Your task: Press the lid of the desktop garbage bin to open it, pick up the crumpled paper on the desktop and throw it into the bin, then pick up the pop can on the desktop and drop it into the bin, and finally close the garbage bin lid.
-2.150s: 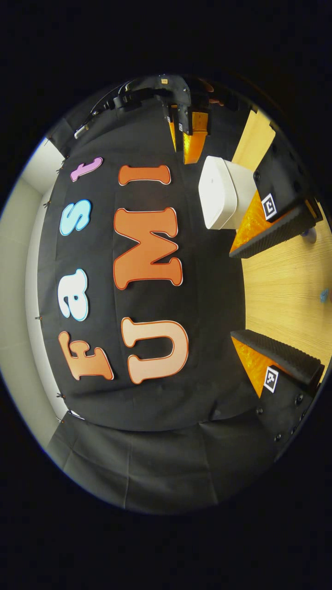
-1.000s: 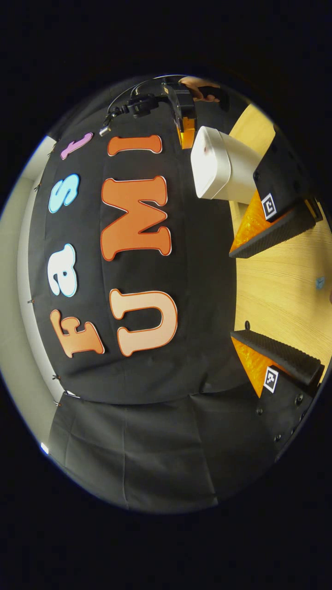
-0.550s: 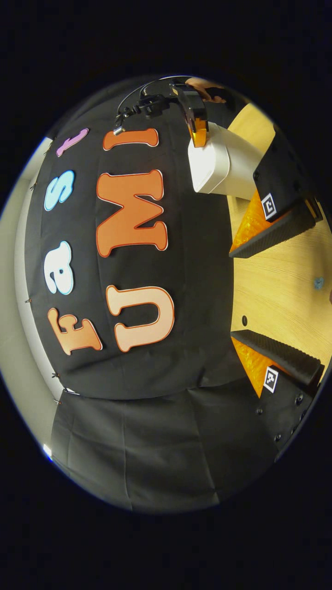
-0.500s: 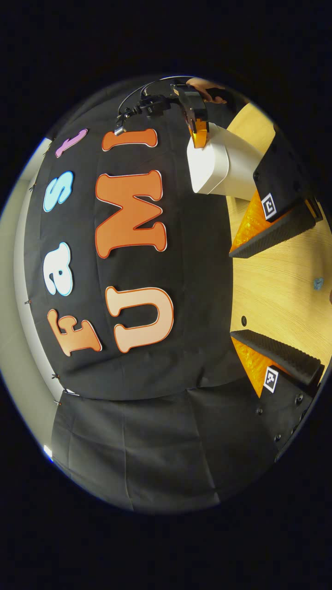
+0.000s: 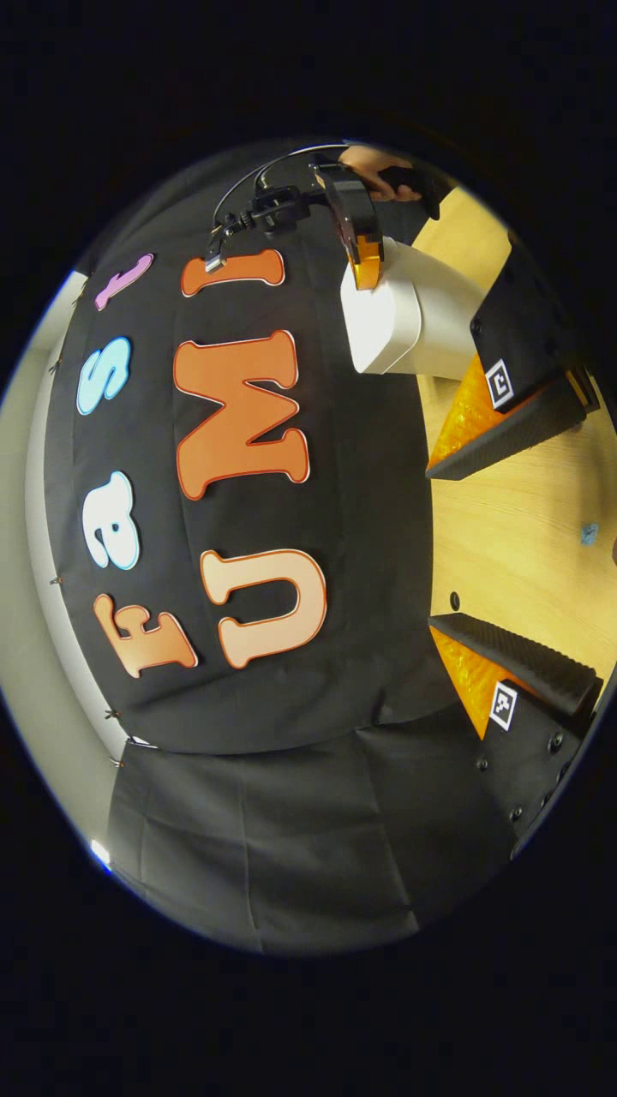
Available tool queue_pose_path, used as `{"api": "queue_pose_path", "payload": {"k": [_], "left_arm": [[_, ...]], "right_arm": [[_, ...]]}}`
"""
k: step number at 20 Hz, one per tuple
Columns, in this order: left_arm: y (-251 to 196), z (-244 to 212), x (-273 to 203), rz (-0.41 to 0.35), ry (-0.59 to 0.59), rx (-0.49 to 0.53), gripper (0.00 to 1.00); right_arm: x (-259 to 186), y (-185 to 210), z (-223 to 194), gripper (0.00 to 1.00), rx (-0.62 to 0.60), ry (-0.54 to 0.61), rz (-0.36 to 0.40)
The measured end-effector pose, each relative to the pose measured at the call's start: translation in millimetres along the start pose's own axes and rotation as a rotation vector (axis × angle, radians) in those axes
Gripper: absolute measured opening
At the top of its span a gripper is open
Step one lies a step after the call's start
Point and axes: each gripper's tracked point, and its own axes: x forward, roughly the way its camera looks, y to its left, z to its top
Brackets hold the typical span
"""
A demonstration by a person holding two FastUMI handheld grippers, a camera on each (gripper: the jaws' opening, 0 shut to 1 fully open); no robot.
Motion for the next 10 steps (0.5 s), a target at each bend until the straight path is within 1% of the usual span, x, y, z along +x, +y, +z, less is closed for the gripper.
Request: {"api": "queue_pose_path", "payload": {"k": [3,5,6,8,10], "left_arm": [[-7.9,-9.3,-4.9,-0.007,0.033,-0.022,1.00],[-5.9,-22.6,-9.2,-0.003,0.062,-0.041,1.00],[-5.2,-27.3,-9.8,-0.006,0.075,-0.054,1.00],[-1.7,-22.6,-7.6,-0.014,0.066,-0.061,1.00],[3.4,-22.0,-1.5,-0.025,0.053,-0.053,0.99]], "right_arm": [[-0.6,-0.5,3.8,0.01,-0.040,-0.030,0.009],[1.6,0.3,10.3,0.01,-0.021,-0.042,0.010],[2.3,1.5,9.4,0.01,-0.004,-0.022,0.015],[-1.8,7.5,10.3,0.01,0.018,-0.006,0.033],[-8.5,7.2,22.3,0.01,0.012,-0.043,0.011]]}}
